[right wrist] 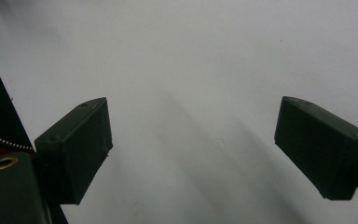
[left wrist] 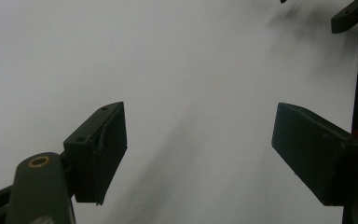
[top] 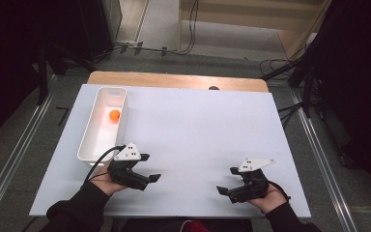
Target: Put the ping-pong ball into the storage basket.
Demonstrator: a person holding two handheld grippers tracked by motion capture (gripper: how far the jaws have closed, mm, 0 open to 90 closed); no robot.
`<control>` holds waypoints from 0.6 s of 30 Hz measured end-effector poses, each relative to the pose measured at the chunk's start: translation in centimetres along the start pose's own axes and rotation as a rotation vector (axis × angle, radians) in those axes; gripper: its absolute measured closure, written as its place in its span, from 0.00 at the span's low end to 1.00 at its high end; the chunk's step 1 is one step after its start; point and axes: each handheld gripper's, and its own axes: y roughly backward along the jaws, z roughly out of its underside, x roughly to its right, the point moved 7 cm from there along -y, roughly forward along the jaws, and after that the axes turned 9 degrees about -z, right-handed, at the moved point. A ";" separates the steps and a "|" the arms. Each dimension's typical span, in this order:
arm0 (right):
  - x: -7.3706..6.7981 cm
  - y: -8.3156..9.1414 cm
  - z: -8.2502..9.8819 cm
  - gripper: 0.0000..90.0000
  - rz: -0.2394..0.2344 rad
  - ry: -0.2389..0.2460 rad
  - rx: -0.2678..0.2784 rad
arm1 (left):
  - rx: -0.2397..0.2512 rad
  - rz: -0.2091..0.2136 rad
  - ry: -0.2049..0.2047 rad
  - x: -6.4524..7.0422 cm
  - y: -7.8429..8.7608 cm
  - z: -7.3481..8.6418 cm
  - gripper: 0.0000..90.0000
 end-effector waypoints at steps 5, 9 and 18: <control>0.0 0.0 0.0 0.11 -0.003 0.003 -0.002 | -0.013 0.009 -0.002 0.0 0.2 0.6 0.20; 0.0 0.0 0.0 0.11 -0.001 0.000 -0.001 | -0.034 0.030 -0.018 0.1 0.3 1.2 0.20; 0.0 0.0 0.0 0.11 0.002 -0.001 -0.002 | -0.046 0.046 -0.021 -0.1 0.9 2.0 0.20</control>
